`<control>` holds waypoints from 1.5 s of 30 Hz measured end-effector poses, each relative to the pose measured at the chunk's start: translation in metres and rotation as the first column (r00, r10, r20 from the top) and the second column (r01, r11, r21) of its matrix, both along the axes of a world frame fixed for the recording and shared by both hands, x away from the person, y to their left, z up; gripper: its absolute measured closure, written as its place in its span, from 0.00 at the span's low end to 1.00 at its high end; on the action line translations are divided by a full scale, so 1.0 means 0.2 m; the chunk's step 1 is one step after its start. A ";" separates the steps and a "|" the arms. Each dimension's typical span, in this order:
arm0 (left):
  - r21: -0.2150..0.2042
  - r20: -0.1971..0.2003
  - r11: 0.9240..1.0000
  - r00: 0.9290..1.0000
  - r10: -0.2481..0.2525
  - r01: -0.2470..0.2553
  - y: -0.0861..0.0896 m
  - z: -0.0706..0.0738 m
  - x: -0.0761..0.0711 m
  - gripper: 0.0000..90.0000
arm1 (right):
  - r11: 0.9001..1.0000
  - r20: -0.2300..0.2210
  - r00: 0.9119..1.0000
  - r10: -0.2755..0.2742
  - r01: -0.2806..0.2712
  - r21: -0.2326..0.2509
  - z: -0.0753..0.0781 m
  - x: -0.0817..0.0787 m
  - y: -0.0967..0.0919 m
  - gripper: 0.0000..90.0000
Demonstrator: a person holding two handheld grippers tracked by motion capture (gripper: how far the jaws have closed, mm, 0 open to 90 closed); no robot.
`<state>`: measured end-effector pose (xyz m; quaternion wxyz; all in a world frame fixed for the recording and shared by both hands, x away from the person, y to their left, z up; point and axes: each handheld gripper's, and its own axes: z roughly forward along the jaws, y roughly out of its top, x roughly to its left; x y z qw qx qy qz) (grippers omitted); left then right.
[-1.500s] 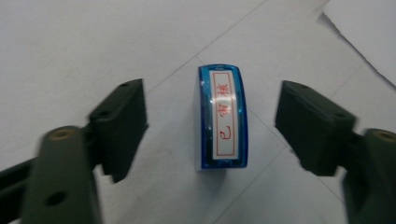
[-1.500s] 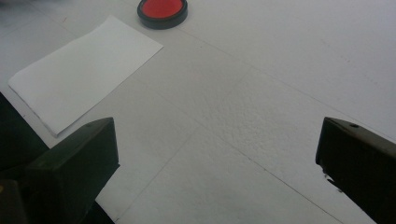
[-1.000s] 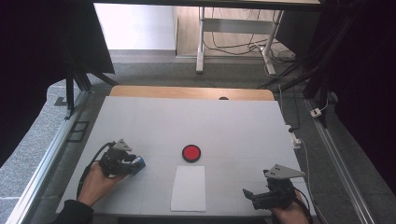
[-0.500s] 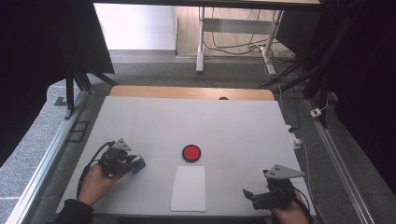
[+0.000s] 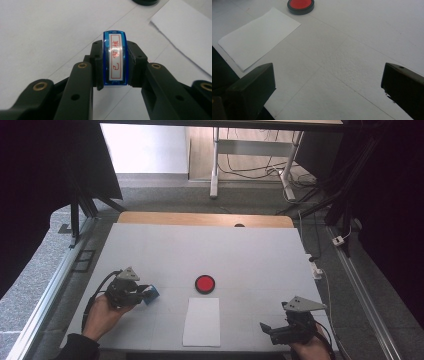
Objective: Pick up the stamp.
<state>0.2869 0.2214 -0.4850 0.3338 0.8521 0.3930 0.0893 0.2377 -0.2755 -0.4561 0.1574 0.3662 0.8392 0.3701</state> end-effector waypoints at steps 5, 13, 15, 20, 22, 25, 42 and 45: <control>-0.029 0.016 0.999 0.999 -0.032 0.032 -0.02 0.06 -0.01 0.78 | 1.000 0.001 1.000 0.000 0.000 -0.001 0.00 0.00 0.00 0.00; -0.034 0.049 0.997 0.996 -0.072 0.074 -0.06 0.12 -0.02 0.78 | 1.000 0.001 1.000 -0.001 0.001 0.000 0.00 0.00 0.00 0.00; -0.031 0.067 0.995 0.994 -0.090 0.092 -0.07 0.14 -0.03 0.78 | 1.000 0.001 1.000 -0.002 0.002 0.001 0.00 0.00 0.00 0.00; -0.060 0.088 0.991 0.989 -0.115 0.121 -0.09 0.17 -0.02 0.78 | 1.000 -0.001 1.000 -0.003 0.003 0.004 0.00 0.00 0.00 0.00; -0.082 0.099 0.987 0.987 -0.129 0.137 -0.11 0.19 -0.02 0.78 | 1.000 0.000 1.000 -0.004 0.004 0.009 0.00 0.00 0.00 0.00; -0.111 0.107 0.980 0.982 -0.155 0.167 -0.13 0.21 -0.01 0.78 | 1.000 -0.002 1.000 -0.005 0.005 0.011 0.00 0.00 0.00 0.00; -0.150 0.150 0.945 0.951 -0.270 0.292 -0.29 0.29 0.03 0.78 | 1.000 -0.005 1.000 -0.005 0.005 0.015 0.00 0.00 -0.01 0.00; -0.168 0.156 0.934 0.944 -0.289 0.314 -0.32 0.30 0.03 0.78 | 1.000 -0.005 1.000 -0.005 0.005 0.016 0.00 0.00 -0.01 0.00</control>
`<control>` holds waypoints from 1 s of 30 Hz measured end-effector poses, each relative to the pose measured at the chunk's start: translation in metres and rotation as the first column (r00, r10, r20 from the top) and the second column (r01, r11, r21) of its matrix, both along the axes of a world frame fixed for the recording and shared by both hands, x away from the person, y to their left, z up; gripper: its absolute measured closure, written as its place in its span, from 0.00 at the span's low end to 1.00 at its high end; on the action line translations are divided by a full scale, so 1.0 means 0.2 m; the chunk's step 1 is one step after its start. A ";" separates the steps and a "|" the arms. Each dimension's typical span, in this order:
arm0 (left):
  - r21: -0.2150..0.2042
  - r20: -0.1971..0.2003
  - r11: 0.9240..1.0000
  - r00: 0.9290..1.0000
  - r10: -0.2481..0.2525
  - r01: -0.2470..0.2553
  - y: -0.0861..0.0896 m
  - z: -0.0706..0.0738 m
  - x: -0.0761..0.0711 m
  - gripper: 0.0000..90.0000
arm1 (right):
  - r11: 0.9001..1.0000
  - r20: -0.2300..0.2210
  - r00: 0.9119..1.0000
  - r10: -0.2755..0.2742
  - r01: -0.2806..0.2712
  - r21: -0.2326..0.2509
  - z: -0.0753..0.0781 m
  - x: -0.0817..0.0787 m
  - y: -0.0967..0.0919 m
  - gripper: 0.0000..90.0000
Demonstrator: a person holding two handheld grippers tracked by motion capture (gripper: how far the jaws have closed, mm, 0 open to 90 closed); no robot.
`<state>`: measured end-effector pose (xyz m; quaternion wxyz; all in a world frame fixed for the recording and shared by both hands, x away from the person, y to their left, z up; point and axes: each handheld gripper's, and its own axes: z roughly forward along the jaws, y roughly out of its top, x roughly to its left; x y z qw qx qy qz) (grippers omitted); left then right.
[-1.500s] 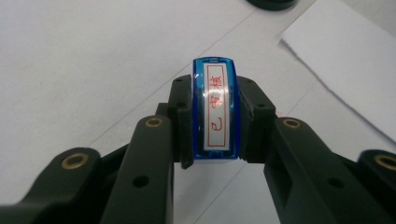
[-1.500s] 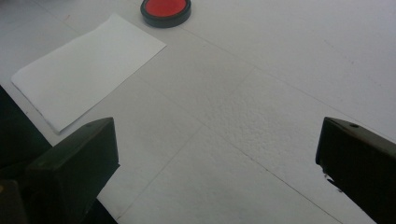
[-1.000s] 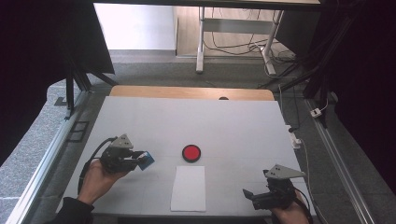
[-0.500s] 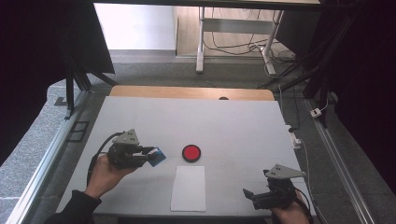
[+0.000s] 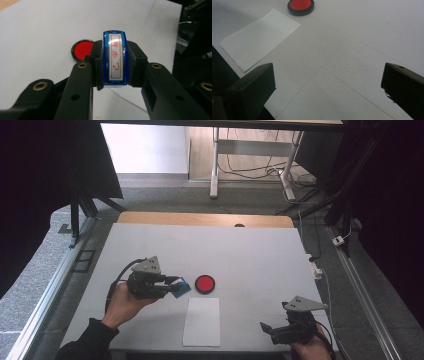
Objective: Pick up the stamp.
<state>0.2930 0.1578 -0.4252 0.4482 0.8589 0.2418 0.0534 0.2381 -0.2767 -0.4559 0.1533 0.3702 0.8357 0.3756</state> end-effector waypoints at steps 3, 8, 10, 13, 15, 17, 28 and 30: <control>-0.008 0.006 1.000 1.000 -0.016 0.016 -0.02 0.01 0.00 0.78 | 1.000 0.000 1.000 0.001 -0.001 -0.001 0.00 0.00 0.00 0.00; -0.025 0.008 0.999 0.999 -0.035 0.036 -0.05 0.03 0.00 0.78 | 1.000 -0.001 1.000 0.001 -0.001 0.001 0.00 0.00 0.00 0.00; -0.037 0.010 0.998 0.999 -0.053 0.054 -0.07 0.04 0.00 0.78 | 1.000 -0.001 1.000 0.001 -0.001 0.001 0.00 0.00 0.00 0.00; -0.053 0.013 0.996 0.997 -0.071 0.071 -0.09 0.05 -0.01 0.78 | 1.000 -0.002 1.000 0.002 -0.002 0.001 0.00 0.00 0.00 0.00; -0.059 0.014 0.995 0.997 -0.076 0.077 -0.09 0.05 -0.01 0.78 | 1.000 -0.002 1.000 0.003 -0.003 0.002 0.00 0.00 0.00 0.00; -0.074 0.012 0.994 0.996 -0.086 0.086 -0.10 0.06 -0.01 0.78 | 1.000 -0.001 1.000 0.004 -0.004 0.000 0.00 0.00 0.00 0.00; -0.086 0.011 0.990 0.994 -0.108 0.108 -0.12 0.06 -0.03 0.78 | 1.000 -0.005 1.000 0.012 -0.012 0.004 0.00 0.00 0.00 0.00; -0.081 0.009 0.991 0.994 -0.110 0.110 -0.12 0.05 -0.02 0.78 | 1.000 -0.007 1.000 0.015 -0.015 0.010 0.00 0.00 0.00 0.00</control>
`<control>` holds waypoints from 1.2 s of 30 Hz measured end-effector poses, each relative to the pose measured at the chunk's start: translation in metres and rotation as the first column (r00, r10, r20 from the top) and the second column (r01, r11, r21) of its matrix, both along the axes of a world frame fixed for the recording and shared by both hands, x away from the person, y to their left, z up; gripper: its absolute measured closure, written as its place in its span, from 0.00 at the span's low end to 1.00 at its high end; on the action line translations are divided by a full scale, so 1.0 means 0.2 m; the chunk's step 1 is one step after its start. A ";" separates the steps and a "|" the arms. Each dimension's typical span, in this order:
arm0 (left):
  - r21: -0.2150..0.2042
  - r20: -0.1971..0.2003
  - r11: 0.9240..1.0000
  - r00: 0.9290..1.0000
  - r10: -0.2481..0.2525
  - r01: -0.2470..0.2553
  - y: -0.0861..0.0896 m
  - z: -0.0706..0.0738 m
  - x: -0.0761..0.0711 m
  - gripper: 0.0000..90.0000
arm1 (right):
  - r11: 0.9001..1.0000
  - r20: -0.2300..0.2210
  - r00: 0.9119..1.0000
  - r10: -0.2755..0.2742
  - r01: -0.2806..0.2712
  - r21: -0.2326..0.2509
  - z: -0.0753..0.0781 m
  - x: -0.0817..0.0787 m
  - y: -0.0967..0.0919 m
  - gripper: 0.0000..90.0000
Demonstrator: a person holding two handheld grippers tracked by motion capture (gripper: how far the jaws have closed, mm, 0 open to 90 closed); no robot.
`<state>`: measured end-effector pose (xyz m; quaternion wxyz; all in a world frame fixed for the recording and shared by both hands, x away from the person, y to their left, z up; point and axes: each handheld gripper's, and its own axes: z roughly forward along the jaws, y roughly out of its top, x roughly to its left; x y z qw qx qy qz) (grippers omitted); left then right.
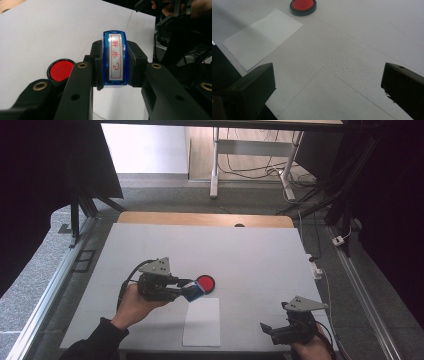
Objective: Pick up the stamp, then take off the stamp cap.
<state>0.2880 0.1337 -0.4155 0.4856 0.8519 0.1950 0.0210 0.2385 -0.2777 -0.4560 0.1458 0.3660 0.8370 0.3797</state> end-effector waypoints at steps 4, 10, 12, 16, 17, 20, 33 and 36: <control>-0.001 0.001 1.000 1.000 -0.003 0.003 0.00 0.00 0.00 0.78 | 1.000 -0.005 1.000 0.005 -0.005 0.011 0.00 0.00 -0.01 0.00; -0.004 0.002 1.000 1.000 -0.007 0.007 0.01 -0.01 0.00 0.78 | 1.000 0.007 1.000 0.017 -0.017 0.007 0.01 0.00 0.01 0.00; -0.004 0.004 1.000 1.000 -0.009 0.009 0.01 -0.01 0.00 0.78 | 0.999 0.024 0.999 0.047 -0.048 0.021 0.02 -0.01 0.03 0.00; 0.000 0.007 1.000 1.000 -0.010 0.010 0.00 -0.01 0.01 0.78 | 0.997 0.040 0.997 0.072 -0.073 0.011 0.03 -0.01 0.05 0.00; 0.001 0.008 1.000 1.000 -0.012 0.012 0.00 -0.01 0.01 0.78 | 0.996 0.040 0.996 0.082 -0.083 0.012 0.03 -0.01 0.06 0.00; -0.004 -0.002 1.000 1.000 -0.011 0.011 0.00 -0.01 0.01 0.78 | 0.992 0.069 0.990 0.120 -0.122 0.031 0.04 0.00 0.10 0.00; 0.002 -0.013 1.000 1.000 -0.025 0.025 0.00 -0.01 0.01 0.78 | 0.970 0.045 0.975 0.219 -0.222 0.098 0.04 0.03 0.24 0.00; -0.002 -0.017 1.000 0.999 -0.031 0.031 0.00 -0.01 0.01 0.78 | 0.964 0.047 0.970 0.240 -0.244 0.108 0.04 0.05 0.28 0.00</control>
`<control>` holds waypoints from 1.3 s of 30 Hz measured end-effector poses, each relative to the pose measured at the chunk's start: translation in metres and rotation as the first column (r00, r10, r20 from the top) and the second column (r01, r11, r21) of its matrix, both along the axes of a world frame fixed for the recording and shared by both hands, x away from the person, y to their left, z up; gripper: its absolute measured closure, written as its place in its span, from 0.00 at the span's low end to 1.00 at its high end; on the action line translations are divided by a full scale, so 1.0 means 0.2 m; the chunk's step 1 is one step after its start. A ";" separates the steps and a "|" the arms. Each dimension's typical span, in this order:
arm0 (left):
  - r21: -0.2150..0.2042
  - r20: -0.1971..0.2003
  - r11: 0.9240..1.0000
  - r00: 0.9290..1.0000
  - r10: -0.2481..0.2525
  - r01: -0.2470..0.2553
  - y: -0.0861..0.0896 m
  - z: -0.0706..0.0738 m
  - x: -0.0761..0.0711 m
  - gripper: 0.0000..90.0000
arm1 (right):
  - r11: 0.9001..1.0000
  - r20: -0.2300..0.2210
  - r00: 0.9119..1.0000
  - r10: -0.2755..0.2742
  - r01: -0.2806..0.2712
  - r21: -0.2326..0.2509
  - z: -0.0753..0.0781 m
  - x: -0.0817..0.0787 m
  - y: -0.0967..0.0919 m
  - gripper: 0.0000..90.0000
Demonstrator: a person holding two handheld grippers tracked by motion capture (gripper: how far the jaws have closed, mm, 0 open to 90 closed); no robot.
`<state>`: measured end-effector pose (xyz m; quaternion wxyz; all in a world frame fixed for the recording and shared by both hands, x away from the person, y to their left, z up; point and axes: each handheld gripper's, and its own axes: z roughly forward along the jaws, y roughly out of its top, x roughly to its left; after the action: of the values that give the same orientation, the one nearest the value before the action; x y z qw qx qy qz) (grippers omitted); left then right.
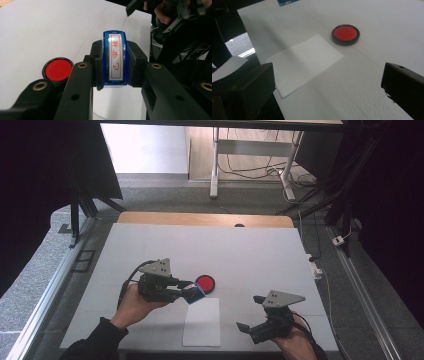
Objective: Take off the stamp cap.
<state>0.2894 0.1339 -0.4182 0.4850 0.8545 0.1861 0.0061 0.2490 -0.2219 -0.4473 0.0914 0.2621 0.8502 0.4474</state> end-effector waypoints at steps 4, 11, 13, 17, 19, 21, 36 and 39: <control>-0.004 -0.003 1.000 1.000 -0.008 0.008 0.00 0.00 0.00 0.78 | 0.999 -0.029 0.999 0.034 -0.034 0.017 0.00 0.03 0.05 0.00; -0.009 0.004 1.000 1.000 -0.026 0.026 0.01 -0.01 0.00 0.78 | 0.997 -0.007 0.997 0.074 -0.074 -0.006 -0.01 0.07 0.14 0.00; -0.010 0.003 1.000 1.000 -0.029 0.029 0.01 -0.01 0.00 0.78 | 0.996 -0.004 0.997 0.082 -0.082 -0.020 -0.02 0.08 0.16 0.00; -0.016 0.007 0.999 0.999 -0.047 0.047 0.01 -0.01 0.00 0.78 | 0.994 -0.007 0.995 0.104 -0.105 -0.029 -0.03 0.09 0.20 0.00; -0.020 0.006 0.998 0.999 -0.053 0.053 0.01 -0.01 0.00 0.78 | 0.993 -0.009 0.994 0.113 -0.113 -0.035 -0.03 0.09 0.21 0.00; -0.022 0.011 0.997 0.998 -0.068 0.068 0.00 -0.02 0.00 0.78 | 0.990 -0.022 0.991 0.136 -0.136 -0.030 -0.04 0.11 0.24 0.00; -0.027 0.041 0.991 0.991 -0.127 0.128 0.00 -0.03 0.00 0.78 | 0.972 -0.056 0.971 0.234 -0.235 -0.007 -0.04 0.15 0.37 0.00; -0.034 0.047 0.989 0.988 -0.146 0.147 0.00 -0.03 0.00 0.78 | 0.966 -0.058 0.965 0.257 -0.258 -0.009 -0.05 0.16 0.41 0.00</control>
<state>0.2887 0.1331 -0.4240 0.5039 0.8564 0.1120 -0.0138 0.2808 -0.1392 -0.4563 0.0106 0.1613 0.8829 0.4409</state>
